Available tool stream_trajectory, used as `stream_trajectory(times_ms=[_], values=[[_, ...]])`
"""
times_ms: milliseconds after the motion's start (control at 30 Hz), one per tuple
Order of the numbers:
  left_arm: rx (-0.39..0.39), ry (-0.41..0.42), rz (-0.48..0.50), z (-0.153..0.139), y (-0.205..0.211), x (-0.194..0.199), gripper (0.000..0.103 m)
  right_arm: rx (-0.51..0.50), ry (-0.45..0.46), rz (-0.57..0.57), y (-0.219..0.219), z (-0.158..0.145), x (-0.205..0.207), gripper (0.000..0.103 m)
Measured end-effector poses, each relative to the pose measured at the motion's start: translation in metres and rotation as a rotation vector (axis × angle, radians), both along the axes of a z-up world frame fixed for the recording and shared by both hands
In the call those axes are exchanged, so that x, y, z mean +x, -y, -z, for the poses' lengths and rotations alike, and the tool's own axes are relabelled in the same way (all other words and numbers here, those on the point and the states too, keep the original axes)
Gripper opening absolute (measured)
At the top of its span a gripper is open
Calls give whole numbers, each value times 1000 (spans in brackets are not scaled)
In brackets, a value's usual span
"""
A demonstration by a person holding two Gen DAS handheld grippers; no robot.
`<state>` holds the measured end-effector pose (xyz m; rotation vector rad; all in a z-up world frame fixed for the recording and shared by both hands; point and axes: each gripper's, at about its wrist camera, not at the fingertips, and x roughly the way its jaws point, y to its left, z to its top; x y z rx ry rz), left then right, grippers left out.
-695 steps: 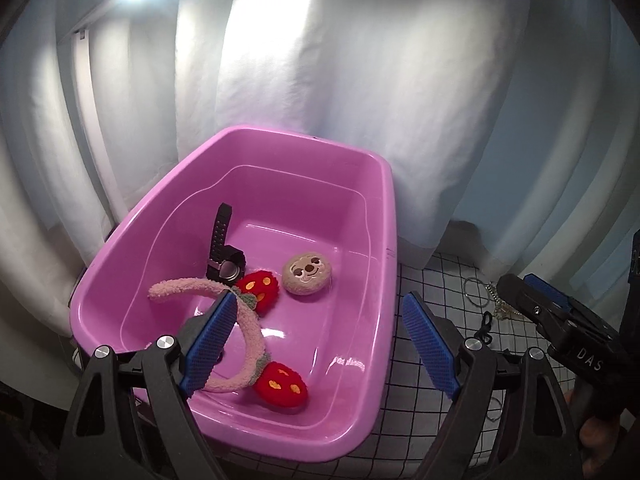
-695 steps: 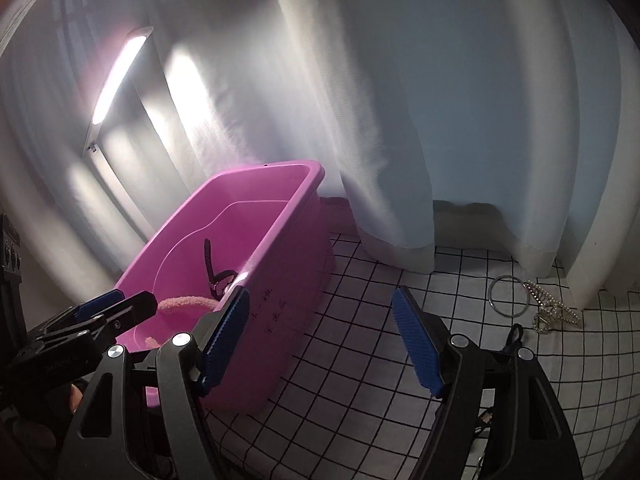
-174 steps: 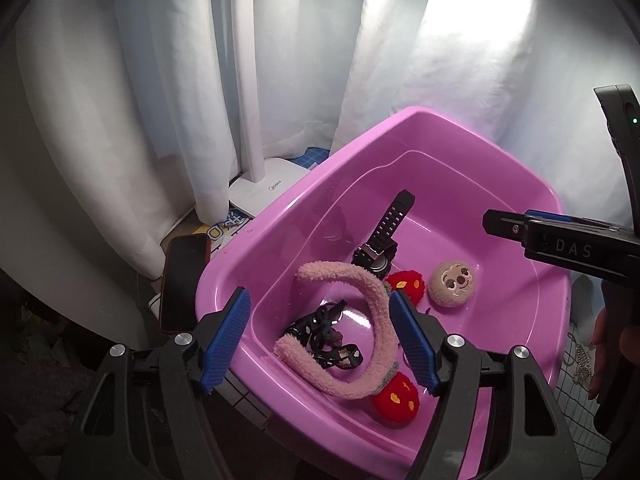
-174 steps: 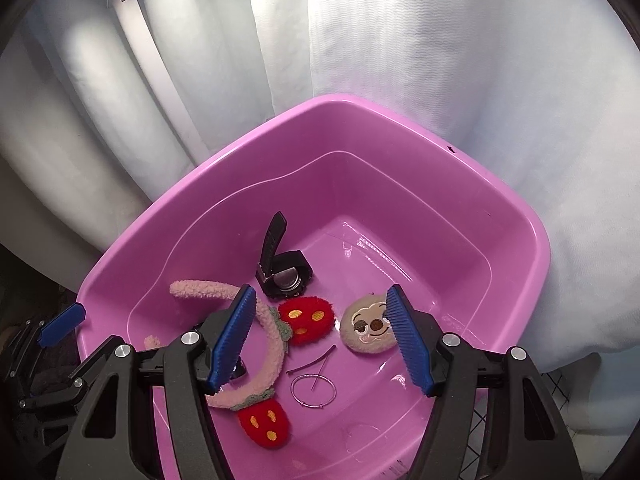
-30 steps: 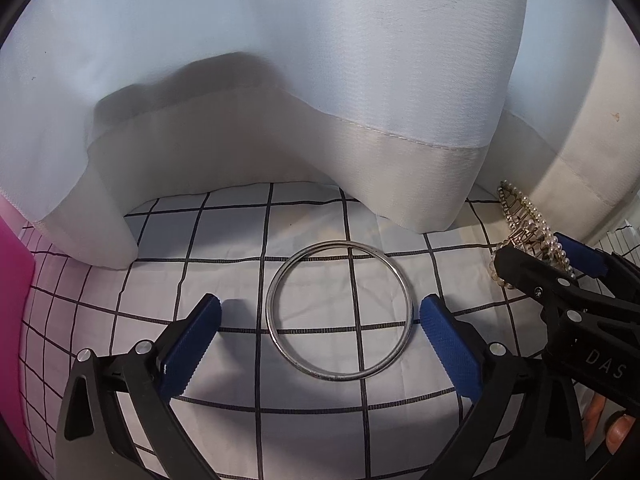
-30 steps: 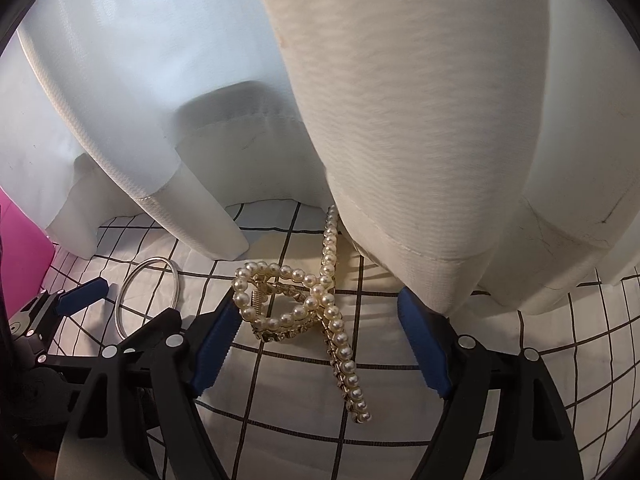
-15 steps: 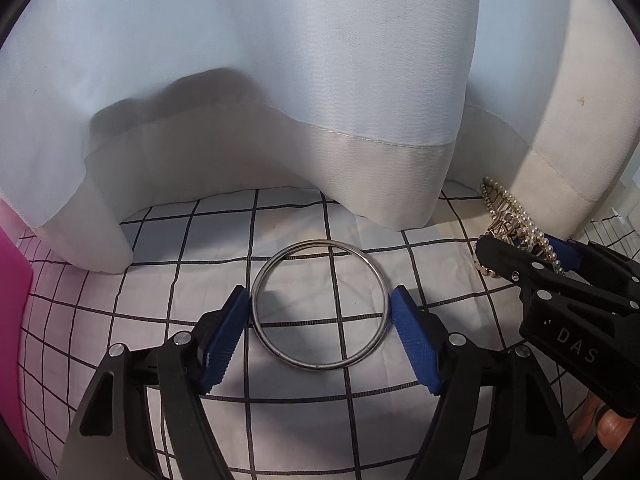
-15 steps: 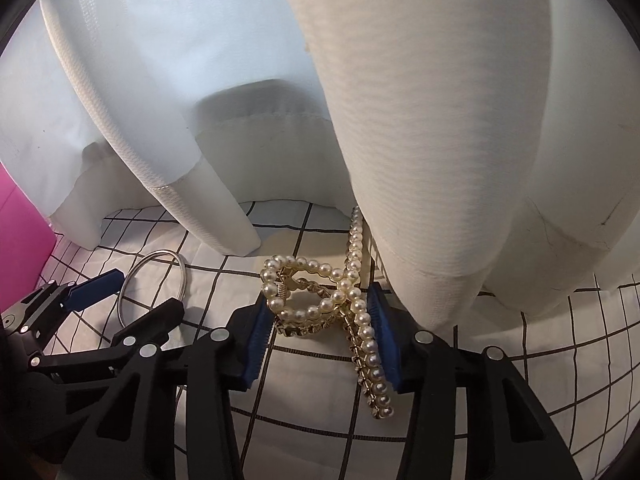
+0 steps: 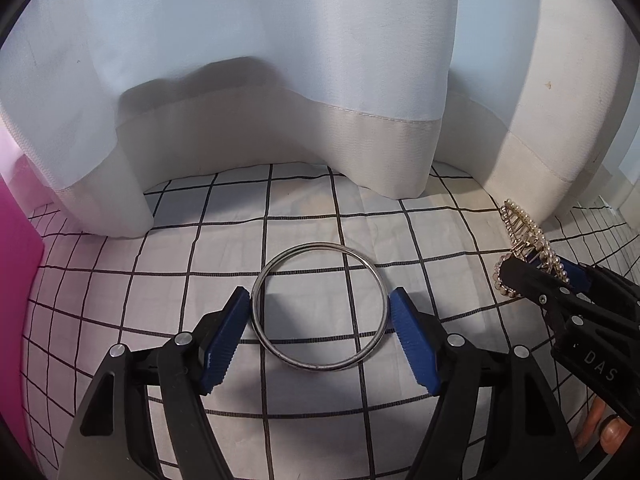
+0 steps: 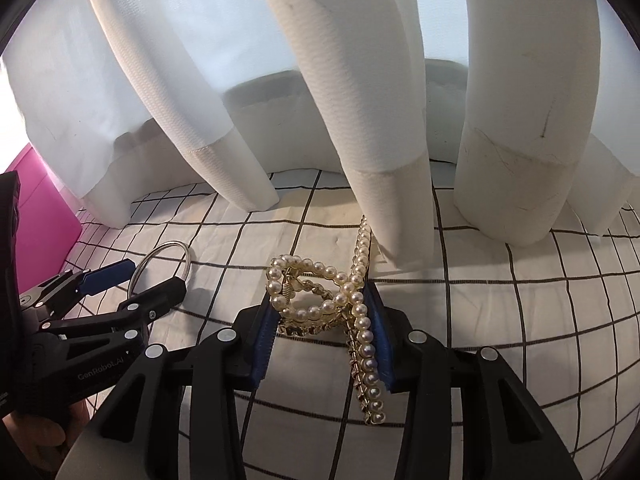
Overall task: Organize jewelry
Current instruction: 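Grasp the silver ring with left tool while right tool grasps the pearl clip, then carry the silver ring and pearl clip over the pink tub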
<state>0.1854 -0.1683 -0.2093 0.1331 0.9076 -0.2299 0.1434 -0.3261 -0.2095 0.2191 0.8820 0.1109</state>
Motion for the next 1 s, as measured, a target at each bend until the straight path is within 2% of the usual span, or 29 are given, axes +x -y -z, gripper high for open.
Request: stream_trajectory(times_ms=[333, 600, 667, 700, 1000], values=[[0, 8, 14, 0, -21, -34, 70, -21, 2, -64, -14, -8, -29, 41], [-3, -1, -17, 4, -41, -68, 70, -15, 8, -115, -24, -24, -46, 41], [-11, 6, -29, -1, -44, -75, 70, -17, 10, -131, -27, -29, -50, 41], [-14, 13, -35, -14, -42, -75, 70, -17, 11, -140, -29, -32, -50, 41], [-27, 84, -135, -73, -62, -90, 70, -22, 82, -237, -38, -74, -64, 41]])
